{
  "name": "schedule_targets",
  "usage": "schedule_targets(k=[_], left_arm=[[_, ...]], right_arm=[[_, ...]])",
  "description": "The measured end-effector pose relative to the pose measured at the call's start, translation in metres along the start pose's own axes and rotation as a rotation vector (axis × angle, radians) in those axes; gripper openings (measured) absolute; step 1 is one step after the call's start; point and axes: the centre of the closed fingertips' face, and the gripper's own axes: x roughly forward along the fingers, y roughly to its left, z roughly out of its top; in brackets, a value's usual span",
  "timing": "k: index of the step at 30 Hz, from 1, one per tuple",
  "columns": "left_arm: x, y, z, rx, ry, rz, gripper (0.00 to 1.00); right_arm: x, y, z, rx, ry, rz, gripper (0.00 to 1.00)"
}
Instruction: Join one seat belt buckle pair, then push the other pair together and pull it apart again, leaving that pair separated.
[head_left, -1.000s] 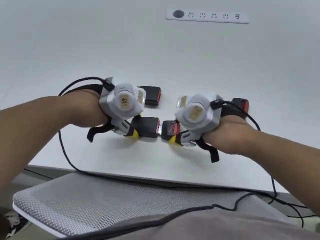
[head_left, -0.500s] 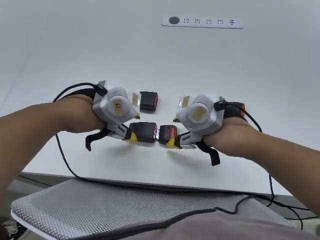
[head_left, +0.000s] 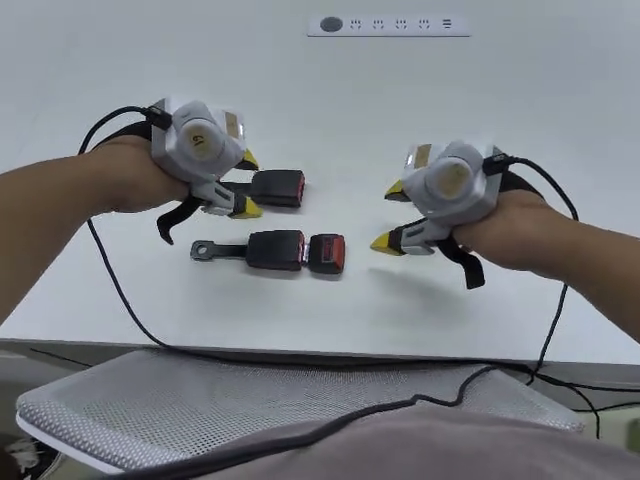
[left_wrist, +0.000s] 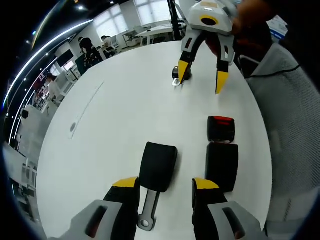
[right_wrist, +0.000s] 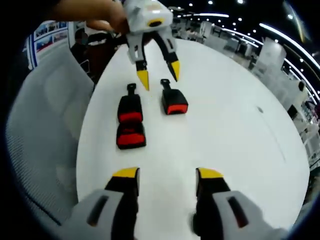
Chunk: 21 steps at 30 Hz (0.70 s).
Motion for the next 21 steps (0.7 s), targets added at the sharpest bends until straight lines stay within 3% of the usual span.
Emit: schedule_targets(k=[7,14,18,21], left_arm=[[0.01,0.009,-0.007,0.026,0.04,-0.023,0.43],[0.021,0.013,-0.006,0.058,0.068,-0.056,0.43],[0.031,0.008,-0.012,0.061,0.091,-0.094,0.42],[0.035,0.004,-0.016,0.066,0.101,-0.114,0.42]], right_arm=[[-0.013,-0.026,-0.036,0.014,0.052,-0.035,0.43],[-0.024,-0.057,-0.056,0.027,0.069,-0.092,0.45],[-0.023,-0.066,-0.069,0.03,0.095,-0.083,0.45],[-0.019,-0.059,-0.077,0.029,0.12,-0.03,0.42]])
